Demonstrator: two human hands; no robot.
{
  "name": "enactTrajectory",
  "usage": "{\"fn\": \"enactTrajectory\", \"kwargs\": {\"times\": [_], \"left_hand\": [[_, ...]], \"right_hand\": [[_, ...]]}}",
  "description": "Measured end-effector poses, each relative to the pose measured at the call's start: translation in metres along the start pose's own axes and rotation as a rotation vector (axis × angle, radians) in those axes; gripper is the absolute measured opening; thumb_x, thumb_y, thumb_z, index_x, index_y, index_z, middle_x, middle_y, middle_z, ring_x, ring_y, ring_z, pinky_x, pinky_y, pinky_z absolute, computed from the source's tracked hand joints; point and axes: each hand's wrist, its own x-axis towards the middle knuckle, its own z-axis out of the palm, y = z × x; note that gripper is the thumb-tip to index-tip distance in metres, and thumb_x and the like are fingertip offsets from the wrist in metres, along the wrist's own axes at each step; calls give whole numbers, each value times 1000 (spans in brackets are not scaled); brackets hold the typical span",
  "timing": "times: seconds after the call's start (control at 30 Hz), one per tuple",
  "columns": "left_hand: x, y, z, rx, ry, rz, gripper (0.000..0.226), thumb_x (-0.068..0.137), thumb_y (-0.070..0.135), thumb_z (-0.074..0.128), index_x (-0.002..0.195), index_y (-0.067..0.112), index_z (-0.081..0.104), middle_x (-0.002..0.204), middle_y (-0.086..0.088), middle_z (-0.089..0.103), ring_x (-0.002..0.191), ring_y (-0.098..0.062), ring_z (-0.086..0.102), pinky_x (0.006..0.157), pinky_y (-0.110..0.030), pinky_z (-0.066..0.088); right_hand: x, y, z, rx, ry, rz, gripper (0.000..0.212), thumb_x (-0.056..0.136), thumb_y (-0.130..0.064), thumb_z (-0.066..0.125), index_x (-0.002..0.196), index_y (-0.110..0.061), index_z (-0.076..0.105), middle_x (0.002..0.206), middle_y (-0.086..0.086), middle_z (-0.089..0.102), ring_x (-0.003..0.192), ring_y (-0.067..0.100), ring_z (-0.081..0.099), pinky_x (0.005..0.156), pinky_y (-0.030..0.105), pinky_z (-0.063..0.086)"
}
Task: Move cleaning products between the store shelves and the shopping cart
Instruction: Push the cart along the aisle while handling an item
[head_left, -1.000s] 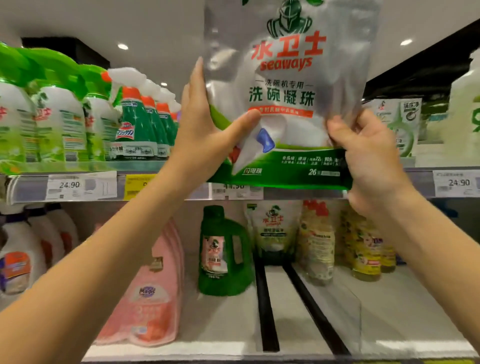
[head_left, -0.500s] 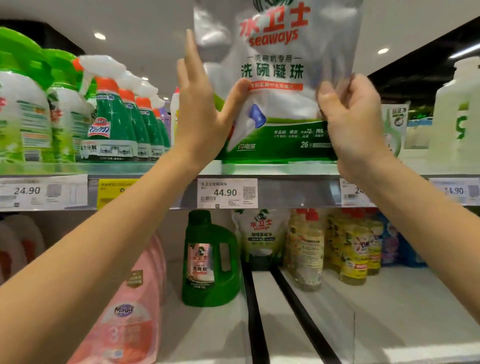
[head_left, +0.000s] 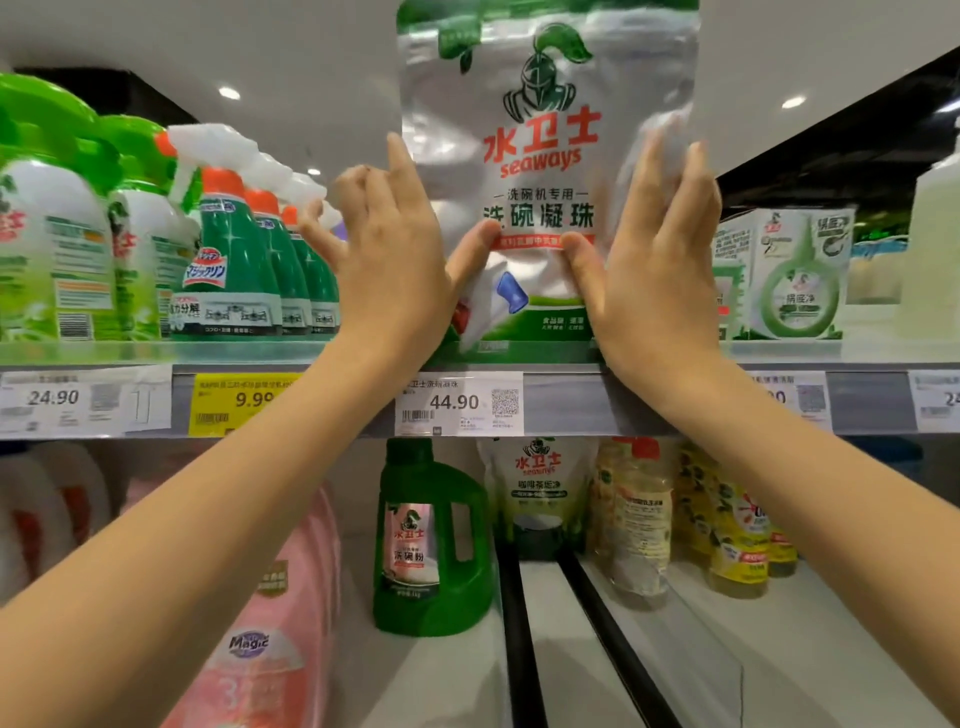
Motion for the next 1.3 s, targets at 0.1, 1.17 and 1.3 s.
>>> {"fn": "enactTrajectory", "kwargs": {"times": [0.1,1.17,1.3], "left_hand": [[-1,1,-1,42,-7,-3,99,85,73,33,153,6,6,148,-14,33,142,-30,19,110,-65,4],[42,26,38,169,-1007,634,21,96,21,53,107,16,69,87,15,55,87,-13,48,78,-18,36],[46,29,61,369,-1105,625,25,96,16,50,115,10,64,113,-9,64,96,-27,56,86,-34,46]], "right_hand": [[-1,-1,-1,-122,-40,-71,73,101,-48,36,156,-13,3,158,27,-12,147,40,-9,119,47,1],[53,7,38,-254,-856,-451,20,87,1,55,96,-17,53,103,13,61,94,34,57,82,40,50],[58,0,51,-468,-1039,-438,15,90,2,49,79,-2,40,79,10,51,79,31,50,69,34,43]]}}
